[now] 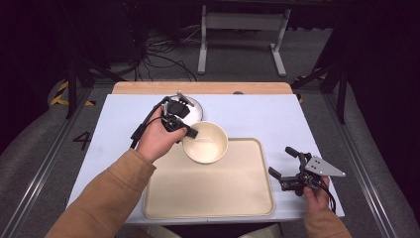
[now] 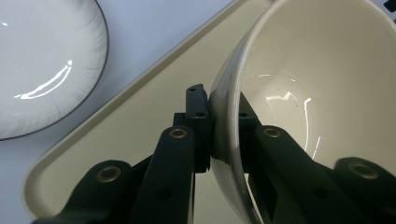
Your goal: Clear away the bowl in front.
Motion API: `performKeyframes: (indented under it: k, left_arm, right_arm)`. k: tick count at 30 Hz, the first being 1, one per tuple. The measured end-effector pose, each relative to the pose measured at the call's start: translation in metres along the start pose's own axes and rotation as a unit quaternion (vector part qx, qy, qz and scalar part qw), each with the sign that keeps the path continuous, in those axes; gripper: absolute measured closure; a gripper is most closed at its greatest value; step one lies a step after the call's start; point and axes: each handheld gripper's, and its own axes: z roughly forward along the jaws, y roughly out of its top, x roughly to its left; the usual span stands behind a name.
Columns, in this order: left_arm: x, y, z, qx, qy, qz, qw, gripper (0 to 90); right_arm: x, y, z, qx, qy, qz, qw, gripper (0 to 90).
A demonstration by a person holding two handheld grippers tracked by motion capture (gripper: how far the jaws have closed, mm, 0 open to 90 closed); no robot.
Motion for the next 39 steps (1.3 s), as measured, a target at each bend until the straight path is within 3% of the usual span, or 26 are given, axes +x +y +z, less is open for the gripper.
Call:
performKeyframes:
  k: [3, 4, 5, 22, 36, 39]
  left_arm:
    - [-0.006, 0.0, 0.003, 0.008, -0.007, 0.005, 0.9999, 83.2]
    - [-0.008, 0.0, 0.004, 0.012, -0.007, 0.015, 0.9998, 83.1]
    - [-0.011, 0.0, 0.006, 0.015, -0.011, 0.009, 0.9998, 83.2]
    - [-0.024, -0.006, 0.04, 0.042, -0.018, 0.029, 0.9985, 83.1]
    - [-0.023, -0.013, 0.061, 0.069, -0.012, 0.025, 0.9972, 83.1]
    - [-0.024, -0.014, 0.064, 0.074, 0.002, 0.03, 0.9968, 83.1]
  right_arm:
    - [0.0, 0.0, 0.0, 0.0, 0.0, 0.001, 1.0, 0.7]
    - [0.0, 0.0, 0.0, -0.001, -0.001, 0.001, 1.0, 0.7]
    - [0.0, 0.0, 0.0, 0.0, -0.001, 0.001, 1.0, 0.7]
    - [0.001, 0.0, 0.0, -0.001, 0.0, -0.002, 1.0, 0.6]
    - [0.001, 0.0, 0.0, 0.0, -0.001, -0.004, 1.0, 0.6]
    - [0.001, 0.0, 0.0, 0.0, -0.001, -0.002, 1.0, 0.6]
